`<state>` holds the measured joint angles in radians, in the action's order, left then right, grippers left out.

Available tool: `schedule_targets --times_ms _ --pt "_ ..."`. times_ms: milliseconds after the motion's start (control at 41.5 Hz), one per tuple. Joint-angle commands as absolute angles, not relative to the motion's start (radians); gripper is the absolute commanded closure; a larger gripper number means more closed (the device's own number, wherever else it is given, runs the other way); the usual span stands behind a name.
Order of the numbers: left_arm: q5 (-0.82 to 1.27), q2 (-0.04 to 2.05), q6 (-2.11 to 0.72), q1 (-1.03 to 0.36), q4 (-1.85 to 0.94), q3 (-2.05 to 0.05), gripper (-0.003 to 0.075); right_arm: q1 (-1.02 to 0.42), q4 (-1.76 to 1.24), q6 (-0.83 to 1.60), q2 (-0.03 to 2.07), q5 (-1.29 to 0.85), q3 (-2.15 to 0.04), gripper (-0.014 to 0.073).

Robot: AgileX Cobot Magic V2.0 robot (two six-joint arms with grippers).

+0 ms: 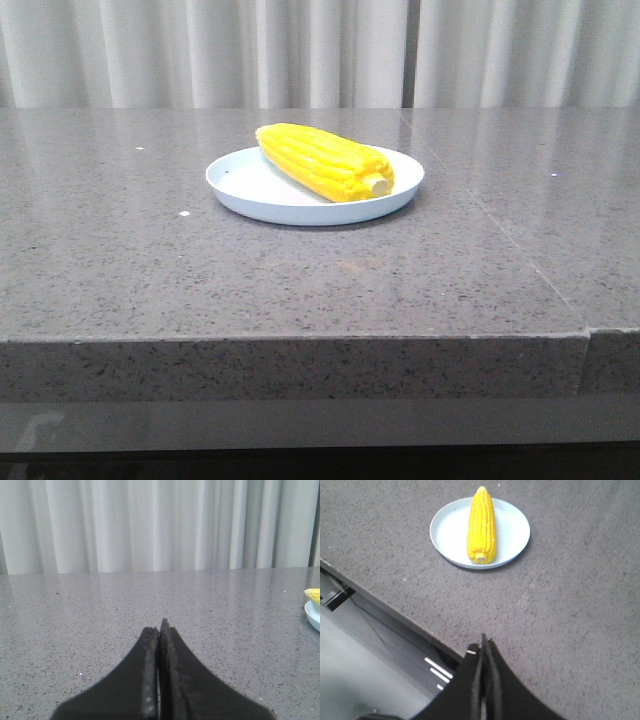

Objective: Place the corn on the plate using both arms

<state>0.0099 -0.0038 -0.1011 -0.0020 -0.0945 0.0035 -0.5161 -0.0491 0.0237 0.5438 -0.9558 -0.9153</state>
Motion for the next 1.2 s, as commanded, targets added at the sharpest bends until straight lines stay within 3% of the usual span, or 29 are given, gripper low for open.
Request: schedule_targets --times_ms 0,217,433,722,1179 --pt "-0.070 -0.024 -0.093 -0.010 -0.104 0.008 0.0740 -0.453 -0.017 0.030 0.503 -0.763 -0.858 0.0662" --pt "-0.070 -0.024 -0.093 -0.010 -0.104 0.008 0.0741 -0.158 -0.018 0.030 0.313 -0.275 -0.496 0.0662" --pt "-0.070 -0.024 -0.093 -0.010 -0.104 0.008 0.0741 -0.041 -0.018 0.030 0.120 0.036 -0.158 0.0662" --pt "-0.070 -0.024 -0.093 -0.010 -0.104 0.008 0.0741 -0.011 -0.018 0.030 -0.025 0.085 0.012 0.0662" --pt "-0.070 -0.024 -0.093 -0.010 -0.104 0.008 0.0741 -0.009 -0.018 0.030 -0.023 0.061 0.011 0.0662"
